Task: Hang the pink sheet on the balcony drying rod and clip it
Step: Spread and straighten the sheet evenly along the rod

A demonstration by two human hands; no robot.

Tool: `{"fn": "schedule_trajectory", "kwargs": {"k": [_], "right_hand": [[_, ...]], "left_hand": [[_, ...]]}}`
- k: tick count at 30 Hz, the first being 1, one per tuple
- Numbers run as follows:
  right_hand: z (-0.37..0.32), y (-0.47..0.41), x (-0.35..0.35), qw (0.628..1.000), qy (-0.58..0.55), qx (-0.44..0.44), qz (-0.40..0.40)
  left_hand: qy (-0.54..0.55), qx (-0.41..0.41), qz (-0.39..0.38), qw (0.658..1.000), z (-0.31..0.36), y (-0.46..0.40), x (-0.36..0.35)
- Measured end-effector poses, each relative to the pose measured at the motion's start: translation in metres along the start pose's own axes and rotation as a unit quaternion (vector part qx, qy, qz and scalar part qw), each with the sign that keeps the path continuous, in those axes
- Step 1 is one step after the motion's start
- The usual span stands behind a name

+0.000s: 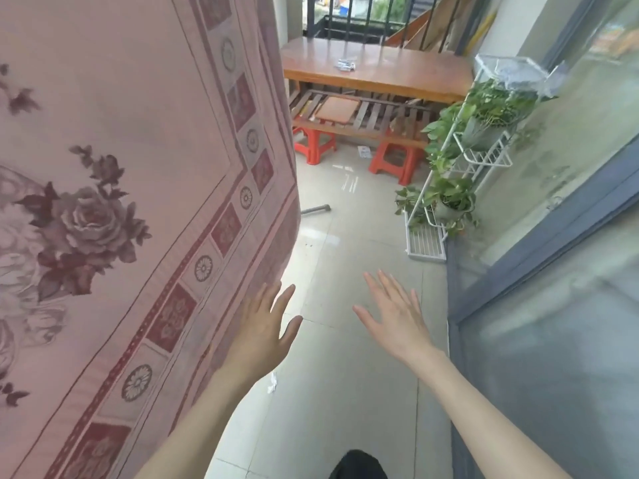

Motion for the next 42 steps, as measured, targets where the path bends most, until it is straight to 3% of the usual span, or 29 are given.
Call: {"fn": "schedule_trajectory", "kwargs": {"k": [4,18,27,32,38,42], "right_hand": [[0.029,-0.073,0.014,1.000,-0.003,-0.018,-0.025],[0.114,-0.401,0.163,0.999,-0.031,-0.022,0.019],[0.126,-0.618,0.204,1.000,0.000,-0.015,0.009],[0.115,-0.775,0.255,0.999,-0.020,-0.011,0.031],[0.139,-0.904,0.285,0.995,-0.077,-0.058,0.025],[0.155,-0.991,0.284,0.993,-0.099,-0.071,-0.004]], "left_hand": [[0.011,-0.007,-0.035,0.999,0.013,-0.077,-0.022],[-0.002,0.001,0.001,1.000,0.060,-0.443,-0.026],[0.014,0.007,0.005,1.000,0.026,-0.664,-0.032],[0.012,0.034,0.008,0.999,-0.010,-0.831,-0.015],[0.009,-0.010,-0.009,1.000,-0.006,-0.980,-0.003],[0.014,0.042,-0.021,0.999,-0.036,-1.048,-0.015]]}}
Point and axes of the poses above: each hand's wrist, its own y-axis away from the middle knuckle, its own x-axis out of the back of the hand, z = x × y, the point moved 8 cm from there along -y, towards the middle knuckle, and after that the axes turned 11 degrees about -y, right-handed, at the moved point
